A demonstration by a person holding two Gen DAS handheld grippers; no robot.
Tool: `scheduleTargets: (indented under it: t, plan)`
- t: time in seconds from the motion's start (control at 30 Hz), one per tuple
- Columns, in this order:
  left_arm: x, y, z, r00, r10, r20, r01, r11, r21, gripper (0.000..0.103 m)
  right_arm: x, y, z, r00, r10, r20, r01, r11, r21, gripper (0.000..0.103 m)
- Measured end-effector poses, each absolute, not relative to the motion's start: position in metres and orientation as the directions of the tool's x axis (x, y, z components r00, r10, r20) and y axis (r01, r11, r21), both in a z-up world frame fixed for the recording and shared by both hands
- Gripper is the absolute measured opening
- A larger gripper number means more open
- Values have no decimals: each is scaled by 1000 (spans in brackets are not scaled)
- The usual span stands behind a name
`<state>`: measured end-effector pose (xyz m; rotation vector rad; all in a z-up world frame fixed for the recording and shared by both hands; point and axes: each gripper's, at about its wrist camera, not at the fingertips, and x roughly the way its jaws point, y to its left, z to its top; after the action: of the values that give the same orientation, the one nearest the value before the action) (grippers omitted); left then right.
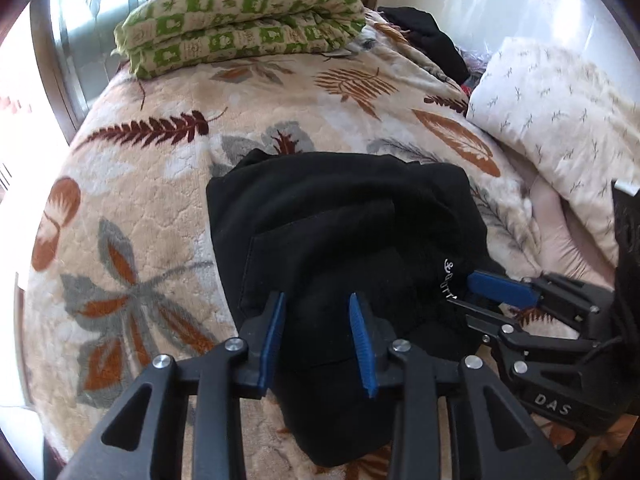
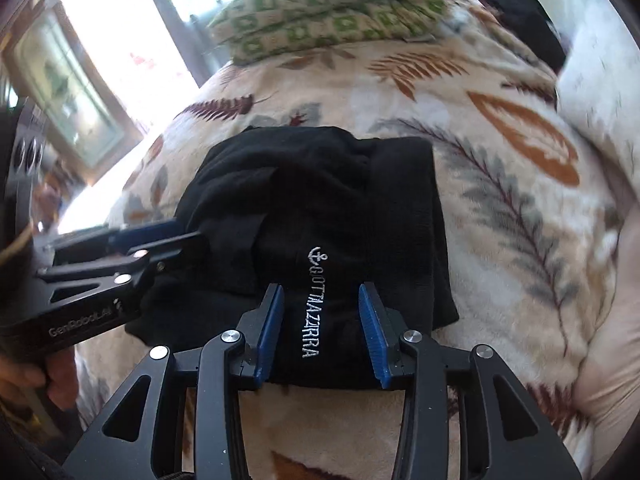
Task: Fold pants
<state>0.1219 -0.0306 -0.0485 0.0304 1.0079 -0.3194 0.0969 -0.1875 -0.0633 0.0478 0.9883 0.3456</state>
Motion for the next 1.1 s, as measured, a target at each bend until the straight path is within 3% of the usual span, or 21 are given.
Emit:
scheduleTargets:
  t: [0.33, 0.47, 0.63, 0.7, 0.77, 0.83, 0.9, 1.1]
  plan:
    - [104, -32, -24, 504, -261, -823, 278, 951, -131, 36, 84, -202, -32, 535, 317, -784, -229, 947, 226, 40]
    - [96, -33, -22, 507, -259, -822, 280, 951, -127, 36, 82, -201, -28, 553, 307, -775, -230, 950, 213, 52]
    - [94, -32, -45, 484, -232, -844, 266, 958, -110, 36, 83, -193, -60, 488, 256, -835, -239, 959, 155, 53]
    - [91, -29, -39, 502, -250, -828, 266, 955, -127, 36, 78, -192, -56, 513, 258, -819, -258, 956, 139, 55]
    - [90, -21, -32, 507, -276, -817, 252, 953, -167, 51, 80, -196, -49, 519, 281, -808, -265, 951, 160, 59]
    - [91, -11, -26, 536, -269, -800, 218, 960, -178, 89, 83, -204, -43, 542, 282, -792, -241, 955, 175, 69]
    - [93, 1, -24, 571, -251, -782, 183, 967, -177, 94, 87, -217, -44, 553, 286, -783, -206, 957, 204, 73]
    - [118, 18, -57, 477, -255, -841, 112, 967, -230, 93, 112, -250, -81, 451, 423, -786, -86, 897, 434, 74]
